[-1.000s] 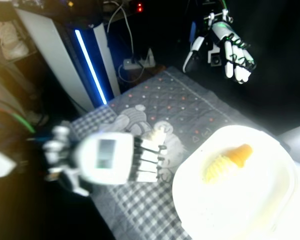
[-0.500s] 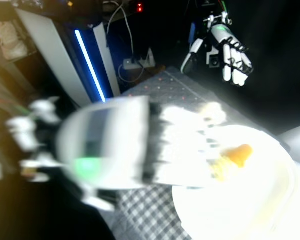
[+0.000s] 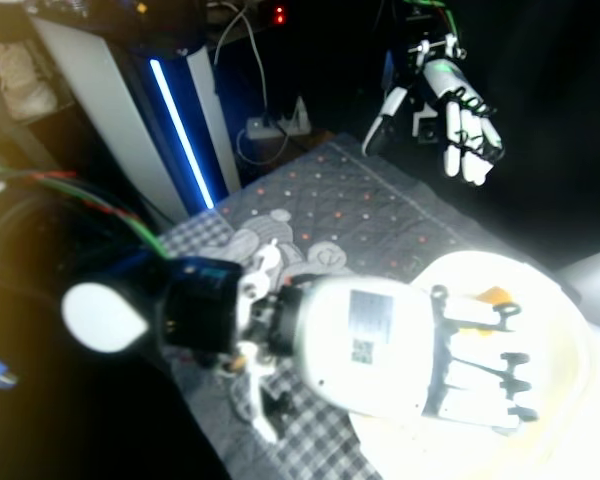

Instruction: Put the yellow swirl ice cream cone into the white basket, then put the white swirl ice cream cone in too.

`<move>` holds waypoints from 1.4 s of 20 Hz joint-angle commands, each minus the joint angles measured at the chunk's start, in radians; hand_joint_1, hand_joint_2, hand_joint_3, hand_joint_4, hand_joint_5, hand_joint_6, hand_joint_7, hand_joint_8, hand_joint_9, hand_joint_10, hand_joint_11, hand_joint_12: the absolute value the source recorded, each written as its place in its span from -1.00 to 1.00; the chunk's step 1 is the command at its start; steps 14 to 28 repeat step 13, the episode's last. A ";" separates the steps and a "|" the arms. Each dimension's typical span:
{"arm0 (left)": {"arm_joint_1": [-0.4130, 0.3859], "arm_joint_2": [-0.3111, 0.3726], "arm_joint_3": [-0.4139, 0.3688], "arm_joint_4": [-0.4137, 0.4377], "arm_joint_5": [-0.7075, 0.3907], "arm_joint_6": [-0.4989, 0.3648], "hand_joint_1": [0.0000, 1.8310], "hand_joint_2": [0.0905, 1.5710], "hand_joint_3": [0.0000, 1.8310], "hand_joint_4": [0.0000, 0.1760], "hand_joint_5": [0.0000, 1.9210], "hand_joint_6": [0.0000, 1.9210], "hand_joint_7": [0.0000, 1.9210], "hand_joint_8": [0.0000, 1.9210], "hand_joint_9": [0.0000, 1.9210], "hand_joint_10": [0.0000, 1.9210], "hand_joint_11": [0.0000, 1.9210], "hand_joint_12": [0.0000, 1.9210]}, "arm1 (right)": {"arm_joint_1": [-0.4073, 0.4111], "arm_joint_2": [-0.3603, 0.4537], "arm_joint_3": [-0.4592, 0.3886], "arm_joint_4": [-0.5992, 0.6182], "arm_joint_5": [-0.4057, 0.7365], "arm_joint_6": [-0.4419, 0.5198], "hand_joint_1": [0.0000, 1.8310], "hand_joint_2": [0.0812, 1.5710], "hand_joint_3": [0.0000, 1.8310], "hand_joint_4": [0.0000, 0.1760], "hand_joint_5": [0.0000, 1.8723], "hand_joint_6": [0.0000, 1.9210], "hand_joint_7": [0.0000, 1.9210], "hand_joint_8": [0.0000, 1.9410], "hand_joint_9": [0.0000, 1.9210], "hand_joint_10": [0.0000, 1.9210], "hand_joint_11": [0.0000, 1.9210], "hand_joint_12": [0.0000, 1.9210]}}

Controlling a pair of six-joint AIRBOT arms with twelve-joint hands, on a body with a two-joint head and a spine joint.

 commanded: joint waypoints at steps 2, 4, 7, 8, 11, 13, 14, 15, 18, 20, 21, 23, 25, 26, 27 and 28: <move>-0.005 0.009 -0.005 -0.016 -0.151 -0.012 0.03 -0.10 -0.99 -0.90 -0.64 -0.99 -0.75 -1.00 -0.75 -0.99 -1.00 0.23 | 0.017 0.028 -0.031 0.049 0.142 0.024 -0.35 -0.02 -0.99 1.00 -1.00 -1.00 -0.93 -0.99 -0.94 -1.00 -1.00 -0.93; 0.007 0.028 -0.023 -0.026 -0.208 -0.013 0.01 -0.06 -0.98 -1.00 -0.68 -1.00 -0.78 -1.00 -0.81 -1.00 -1.00 -0.15 | 0.016 0.086 -0.118 0.120 0.262 0.041 -0.34 -0.06 -1.00 1.00 -1.00 -1.00 -0.93 -0.99 -0.97 -1.00 -0.96 -0.93; 0.031 0.054 -0.048 -0.045 -0.313 -0.013 0.01 -0.04 -0.97 -0.95 -0.85 -1.00 -0.88 -1.00 -0.95 -0.99 -1.00 -0.56 | 0.013 0.239 -0.258 0.238 0.466 0.043 -0.17 0.11 -1.00 0.69 -0.94 -1.00 -0.84 -1.00 -0.89 -0.99 -0.94 -0.86; 0.045 0.067 -0.061 -0.054 -0.355 -0.013 0.06 -0.01 -0.95 -0.87 -0.89 -0.99 -0.88 -1.00 -0.92 -0.98 -1.00 -0.42 | -0.020 0.279 -0.306 0.278 0.552 0.043 -0.23 0.15 -0.99 0.73 -0.93 -1.00 -0.81 -0.99 -0.85 -0.99 -0.99 -0.88; 0.089 0.063 -0.068 -0.083 -0.459 -0.053 -0.17 0.04 -0.84 -1.00 -0.97 -1.00 -0.98 -1.00 -0.93 -0.99 -1.00 0.33 | -0.201 0.352 -0.406 0.437 0.818 0.041 -0.44 0.05 -1.00 0.45 -0.95 -1.00 -0.74 -0.99 -0.75 -0.99 -0.93 -0.84; 0.099 0.054 -0.066 -0.083 -0.500 -0.098 -0.52 -0.17 -0.30 -1.00 -1.00 -1.00 -0.99 -1.00 -0.91 -0.98 -1.00 0.64 | -0.334 0.383 -0.469 0.543 0.983 0.038 -0.87 0.44 -0.97 -0.26 -0.78 -0.99 -0.68 -1.00 -0.71 -1.00 -0.80 -0.84; 0.099 0.054 -0.066 -0.083 -0.500 -0.098 -0.52 -0.17 -0.30 -1.00 -1.00 -1.00 -0.99 -1.00 -0.91 -0.98 -1.00 0.64 | -0.334 0.383 -0.469 0.543 0.983 0.038 -0.87 0.44 -0.97 -0.26 -0.78 -0.99 -0.68 -1.00 -0.71 -1.00 -0.80 -0.84; 0.099 0.054 -0.066 -0.083 -0.500 -0.098 -0.52 -0.17 -0.30 -1.00 -1.00 -1.00 -0.99 -1.00 -0.91 -0.98 -1.00 0.64 | -0.334 0.383 -0.469 0.543 0.983 0.038 -0.87 0.44 -0.97 -0.26 -0.78 -0.99 -0.68 -1.00 -0.71 -1.00 -0.80 -0.84; 0.099 0.054 -0.066 -0.083 -0.500 -0.098 -0.52 -0.17 -0.30 -1.00 -1.00 -1.00 -0.99 -1.00 -0.91 -0.98 -1.00 0.64 | -0.334 0.383 -0.469 0.543 0.983 0.038 -0.87 0.44 -0.97 -0.26 -0.78 -0.99 -0.68 -1.00 -0.71 -1.00 -0.80 -0.84; 0.099 0.054 -0.066 -0.083 -0.500 -0.098 -0.52 -0.17 -0.30 -1.00 -1.00 -1.00 -0.99 -1.00 -0.91 -0.98 -1.00 0.64 | -0.334 0.383 -0.469 0.543 0.983 0.038 -0.87 0.44 -0.97 -0.26 -0.78 -0.99 -0.68 -1.00 -0.71 -1.00 -0.80 -0.84; 0.099 0.054 -0.066 -0.083 -0.500 -0.098 -0.52 -0.17 -0.30 -1.00 -1.00 -1.00 -0.99 -1.00 -0.91 -0.98 -1.00 0.64 | -0.334 0.383 -0.469 0.543 0.983 0.038 -0.87 0.44 -0.97 -0.26 -0.78 -0.99 -0.68 -1.00 -0.71 -1.00 -0.80 -0.84; 0.099 0.054 -0.066 -0.083 -0.500 -0.098 -0.52 -0.17 -0.30 -1.00 -1.00 -1.00 -0.99 -1.00 -0.91 -0.98 -1.00 0.64 | -0.334 0.383 -0.469 0.543 0.983 0.038 -0.87 0.44 -0.97 -0.26 -0.78 -0.99 -0.68 -1.00 -0.71 -1.00 -0.80 -0.84; 0.099 0.054 -0.066 -0.083 -0.500 -0.098 -0.52 -0.17 -0.30 -1.00 -1.00 -1.00 -0.99 -1.00 -0.91 -0.98 -1.00 0.64 | -0.334 0.383 -0.469 0.543 0.983 0.038 -0.87 0.44 -0.97 -0.26 -0.78 -0.99 -0.68 -1.00 -0.71 -1.00 -0.80 -0.84; 0.099 0.054 -0.066 -0.083 -0.500 -0.098 -0.52 -0.17 -0.30 -1.00 -1.00 -1.00 -0.99 -1.00 -0.91 -0.98 -1.00 0.64 | -0.334 0.383 -0.469 0.543 0.983 0.038 -0.87 0.44 -0.97 -0.26 -0.78 -0.99 -0.68 -1.00 -0.71 -1.00 -0.80 -0.84; 0.099 0.054 -0.066 -0.083 -0.500 -0.098 -0.52 -0.17 -0.30 -1.00 -1.00 -1.00 -0.99 -1.00 -0.91 -0.98 -1.00 0.64 | -0.334 0.383 -0.469 0.543 0.983 0.038 -0.87 0.44 -0.97 -0.26 -0.78 -0.99 -0.68 -1.00 -0.71 -1.00 -0.80 -0.84; 0.099 0.054 -0.066 -0.083 -0.500 -0.098 -0.52 -0.17 -0.30 -1.00 -1.00 -1.00 -0.99 -1.00 -0.91 -0.98 -1.00 0.64 | -0.334 0.383 -0.469 0.543 0.983 0.038 -0.87 0.44 -0.97 -0.26 -0.78 -0.99 -0.68 -1.00 -0.71 -1.00 -0.80 -0.84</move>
